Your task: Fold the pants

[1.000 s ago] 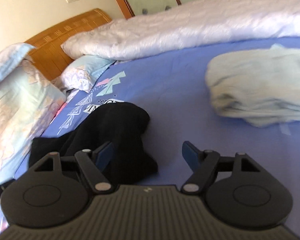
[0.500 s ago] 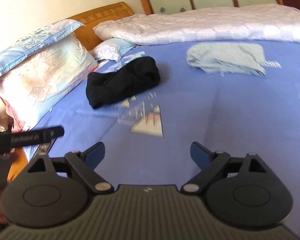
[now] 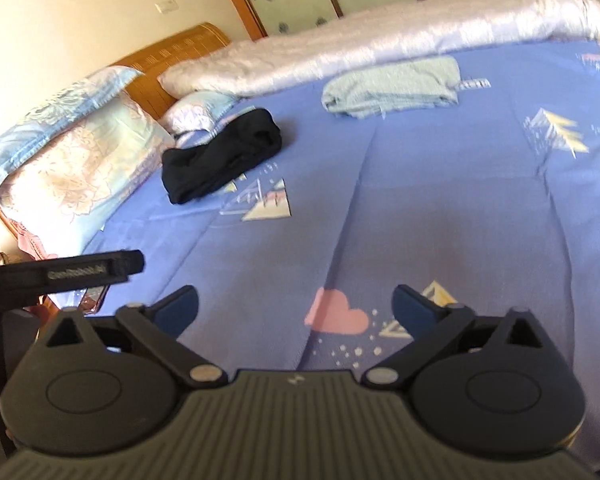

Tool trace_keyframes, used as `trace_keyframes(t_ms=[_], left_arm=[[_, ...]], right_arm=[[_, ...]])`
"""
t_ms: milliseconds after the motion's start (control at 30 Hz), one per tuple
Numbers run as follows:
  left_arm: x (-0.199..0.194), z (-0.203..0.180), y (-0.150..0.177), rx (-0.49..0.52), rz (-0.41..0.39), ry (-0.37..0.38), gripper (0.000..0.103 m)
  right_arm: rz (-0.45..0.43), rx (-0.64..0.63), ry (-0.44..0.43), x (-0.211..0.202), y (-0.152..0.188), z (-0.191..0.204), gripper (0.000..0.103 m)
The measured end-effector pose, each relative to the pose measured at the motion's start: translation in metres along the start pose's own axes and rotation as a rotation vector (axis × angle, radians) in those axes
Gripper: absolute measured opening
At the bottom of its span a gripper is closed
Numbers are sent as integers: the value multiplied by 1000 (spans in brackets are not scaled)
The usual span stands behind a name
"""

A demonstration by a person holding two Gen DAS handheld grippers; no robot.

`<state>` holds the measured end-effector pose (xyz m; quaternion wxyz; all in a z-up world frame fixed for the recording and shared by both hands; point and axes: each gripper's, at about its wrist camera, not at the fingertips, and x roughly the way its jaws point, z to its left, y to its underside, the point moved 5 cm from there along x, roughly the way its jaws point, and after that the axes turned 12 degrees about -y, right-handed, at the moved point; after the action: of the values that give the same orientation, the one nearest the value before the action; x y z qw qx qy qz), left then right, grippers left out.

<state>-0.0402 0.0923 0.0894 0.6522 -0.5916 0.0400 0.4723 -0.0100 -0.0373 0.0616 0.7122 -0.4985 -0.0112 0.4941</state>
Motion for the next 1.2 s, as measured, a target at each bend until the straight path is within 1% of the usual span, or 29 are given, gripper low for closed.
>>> trace_keyframes(t_ms=[200,400,500,800,967,1200], left_arm=[[15,0,6,8,13,12,103],[27,1,14,3,33,-17,103],[29,0,16,17,28,-33,103],[35,-1,19,38,46,-31,103],[38,1,18,28,61,-19,103],[40,4,18,15,74,-21,103]], right_arm=[[22,4,18,12,7,0,103],[36,-57,34,15,12,3,103],[34,-55,34,16,12,1,103],[23,-32,43,15,13,-3,103],[2,-57,56,12,11,-1,103],[0,-67,59,13,9,0,103]])
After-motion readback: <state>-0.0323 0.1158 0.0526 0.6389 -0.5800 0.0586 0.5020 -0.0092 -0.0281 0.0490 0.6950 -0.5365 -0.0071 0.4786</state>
